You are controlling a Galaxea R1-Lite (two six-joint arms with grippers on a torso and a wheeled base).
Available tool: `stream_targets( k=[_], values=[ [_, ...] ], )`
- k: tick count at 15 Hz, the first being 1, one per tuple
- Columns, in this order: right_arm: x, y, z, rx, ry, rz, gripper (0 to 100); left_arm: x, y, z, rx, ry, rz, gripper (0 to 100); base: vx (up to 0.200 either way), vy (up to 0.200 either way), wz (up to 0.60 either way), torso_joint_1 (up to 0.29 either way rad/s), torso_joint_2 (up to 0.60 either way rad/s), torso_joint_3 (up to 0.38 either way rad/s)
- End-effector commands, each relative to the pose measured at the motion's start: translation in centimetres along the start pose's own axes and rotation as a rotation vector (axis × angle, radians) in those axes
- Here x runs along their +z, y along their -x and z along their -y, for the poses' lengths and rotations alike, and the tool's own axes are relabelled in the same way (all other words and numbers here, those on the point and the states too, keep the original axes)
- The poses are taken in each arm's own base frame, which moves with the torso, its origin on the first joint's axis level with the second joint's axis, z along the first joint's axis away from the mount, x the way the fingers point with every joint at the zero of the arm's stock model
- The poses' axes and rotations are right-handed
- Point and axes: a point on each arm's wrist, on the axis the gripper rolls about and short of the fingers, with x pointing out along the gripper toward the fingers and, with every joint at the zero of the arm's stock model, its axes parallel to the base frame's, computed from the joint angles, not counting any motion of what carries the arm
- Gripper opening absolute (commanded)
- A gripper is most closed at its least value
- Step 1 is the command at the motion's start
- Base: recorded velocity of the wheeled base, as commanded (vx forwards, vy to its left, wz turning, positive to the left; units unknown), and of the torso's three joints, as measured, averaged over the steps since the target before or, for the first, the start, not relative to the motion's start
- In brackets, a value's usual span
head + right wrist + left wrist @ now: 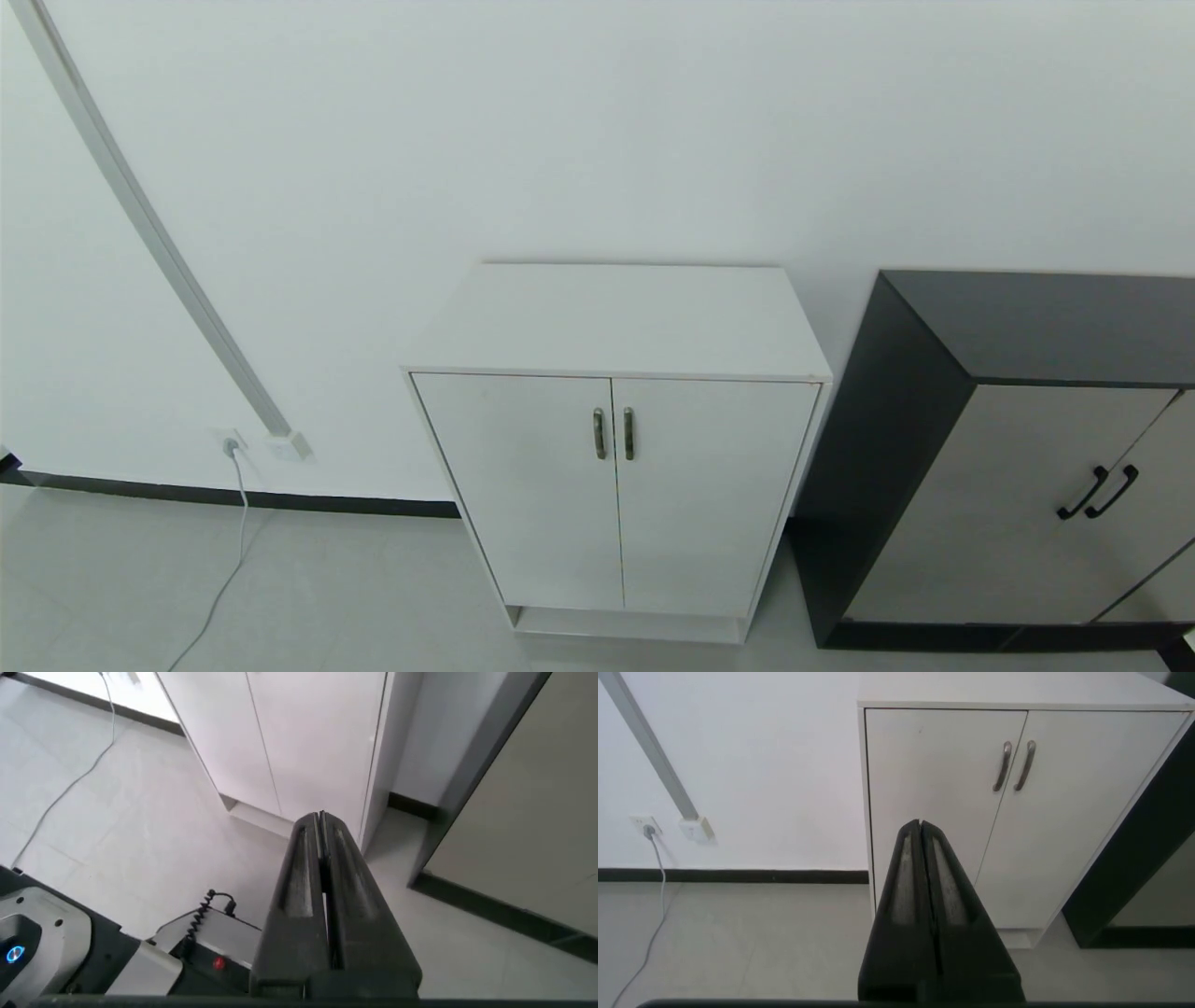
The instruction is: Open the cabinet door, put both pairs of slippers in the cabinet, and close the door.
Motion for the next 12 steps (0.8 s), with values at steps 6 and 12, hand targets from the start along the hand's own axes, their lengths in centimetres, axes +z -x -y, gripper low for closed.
stream_targets(
  k=[6, 12],
  values=[
    [-0.2, 0.4, -0.1, -0.499, -0.08, 0.042, 0, 0.0, 0.0, 0.0, 0.0, -0.001, -0.001, 0, 0.0, 0.0, 0.0, 0.0, 0.0, 0.0],
    [-0.7, 1.3, -0.7, -0.529, -0.094, 0.203, 0, 0.0, 0.0, 0.0, 0.0, -0.001, -0.001, 0, 0.0, 0.0, 0.0, 0.0, 0.0, 0.0]
  ],
)
